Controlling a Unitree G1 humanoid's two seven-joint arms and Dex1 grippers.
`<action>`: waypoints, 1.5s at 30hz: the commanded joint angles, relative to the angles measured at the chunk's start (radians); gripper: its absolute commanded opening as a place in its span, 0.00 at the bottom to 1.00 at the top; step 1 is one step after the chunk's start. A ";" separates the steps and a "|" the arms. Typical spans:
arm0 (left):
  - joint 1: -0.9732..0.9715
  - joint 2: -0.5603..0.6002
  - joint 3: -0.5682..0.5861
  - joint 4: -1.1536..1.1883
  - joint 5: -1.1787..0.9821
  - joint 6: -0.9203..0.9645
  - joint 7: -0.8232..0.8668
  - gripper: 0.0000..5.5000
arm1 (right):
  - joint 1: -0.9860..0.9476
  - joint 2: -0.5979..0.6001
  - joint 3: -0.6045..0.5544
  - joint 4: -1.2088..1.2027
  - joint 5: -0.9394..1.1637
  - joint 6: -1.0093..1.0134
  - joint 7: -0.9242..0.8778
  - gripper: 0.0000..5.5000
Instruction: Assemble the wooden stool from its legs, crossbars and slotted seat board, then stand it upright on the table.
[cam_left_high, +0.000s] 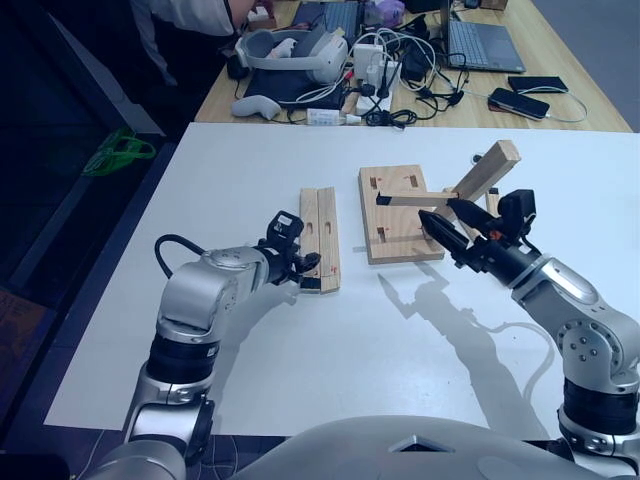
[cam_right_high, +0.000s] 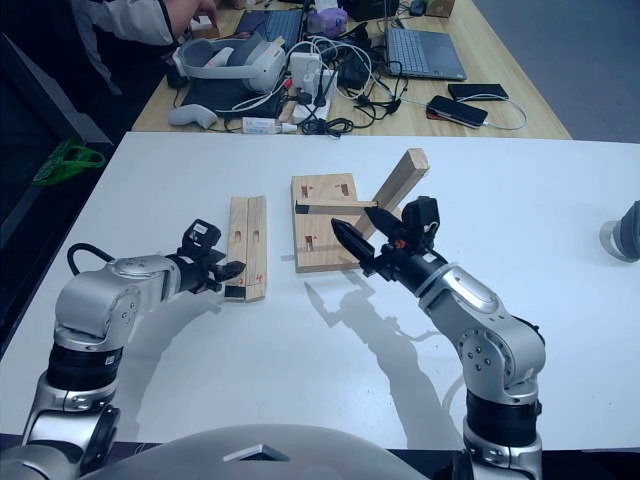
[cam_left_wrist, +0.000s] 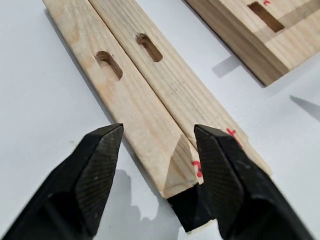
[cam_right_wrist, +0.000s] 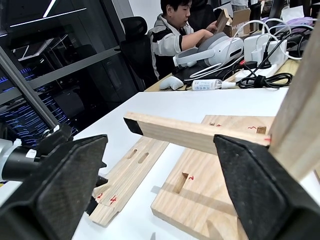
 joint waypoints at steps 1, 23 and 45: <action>0.009 0.035 -0.039 0.002 0.028 0.001 0.016 0.57 | -0.012 0.002 0.011 0.013 -0.020 -0.011 -0.014 0.73; 0.093 0.161 -0.045 0.038 0.041 -0.057 -0.013 0.57 | -0.012 0.009 0.021 0.003 -0.020 -0.011 -0.039 0.73; 0.022 -0.118 0.081 0.077 0.009 0.068 0.139 0.57 | -0.043 0.039 0.021 0.014 -0.014 0.018 -0.093 0.73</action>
